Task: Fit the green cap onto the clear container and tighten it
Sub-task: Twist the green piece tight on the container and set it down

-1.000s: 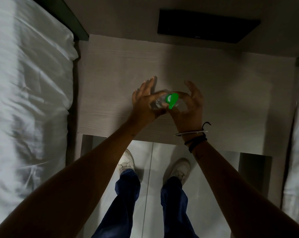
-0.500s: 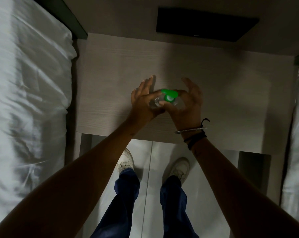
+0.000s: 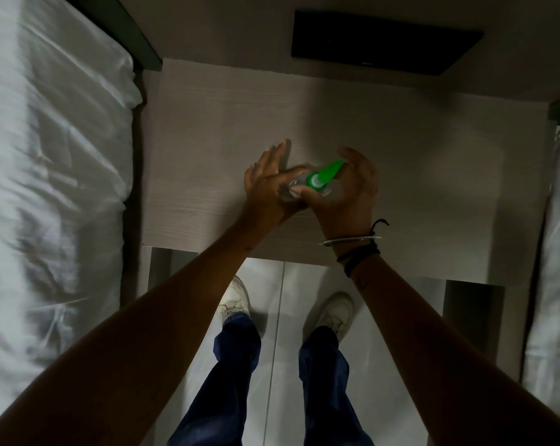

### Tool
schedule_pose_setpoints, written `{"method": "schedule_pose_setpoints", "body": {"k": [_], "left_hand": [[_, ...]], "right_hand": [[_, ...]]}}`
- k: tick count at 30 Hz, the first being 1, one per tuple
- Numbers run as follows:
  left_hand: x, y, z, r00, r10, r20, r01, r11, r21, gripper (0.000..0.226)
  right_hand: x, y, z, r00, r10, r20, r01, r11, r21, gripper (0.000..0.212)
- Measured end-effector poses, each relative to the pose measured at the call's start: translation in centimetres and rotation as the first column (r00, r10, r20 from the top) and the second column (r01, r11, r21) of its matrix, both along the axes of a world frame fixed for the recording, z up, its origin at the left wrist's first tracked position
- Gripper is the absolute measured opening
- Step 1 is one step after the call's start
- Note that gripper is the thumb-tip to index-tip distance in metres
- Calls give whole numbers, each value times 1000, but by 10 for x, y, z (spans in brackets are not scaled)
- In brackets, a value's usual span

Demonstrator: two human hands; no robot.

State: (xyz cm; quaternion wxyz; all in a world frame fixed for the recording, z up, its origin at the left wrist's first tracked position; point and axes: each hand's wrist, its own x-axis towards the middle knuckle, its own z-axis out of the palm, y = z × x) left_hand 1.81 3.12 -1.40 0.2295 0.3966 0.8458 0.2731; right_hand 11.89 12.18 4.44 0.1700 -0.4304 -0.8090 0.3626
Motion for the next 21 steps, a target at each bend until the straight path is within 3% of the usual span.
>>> {"method": "schedule_pose_setpoints", "body": {"k": [4,9,13,18,21], "left_hand": [[-2,2,2,1000,-6,12,7,1000,-22,57],[-4,-1,0,1000,-26,-3,26,1000,-10,59],[-1,-1,0,1000,-21,9,21,1000,-2,59],[0,-2,1,998,20,53,-20,1000,1,61],[-2,0,3,1000,-4,10,4,999,-33,60]], "right_hand": [[-10,-2,3,998,-49,37,50,998,-24,81],[-4,-1,-4,998,19,-65,-29,988,-149,54],[-5,-4,-6,989,-126,-76,110,976,-190,67],[-17,-11,-6,985,-167,-30,165,984,-70,66],[-13,-11,-11,992,-119,-40,114,987,-110,72]]}}
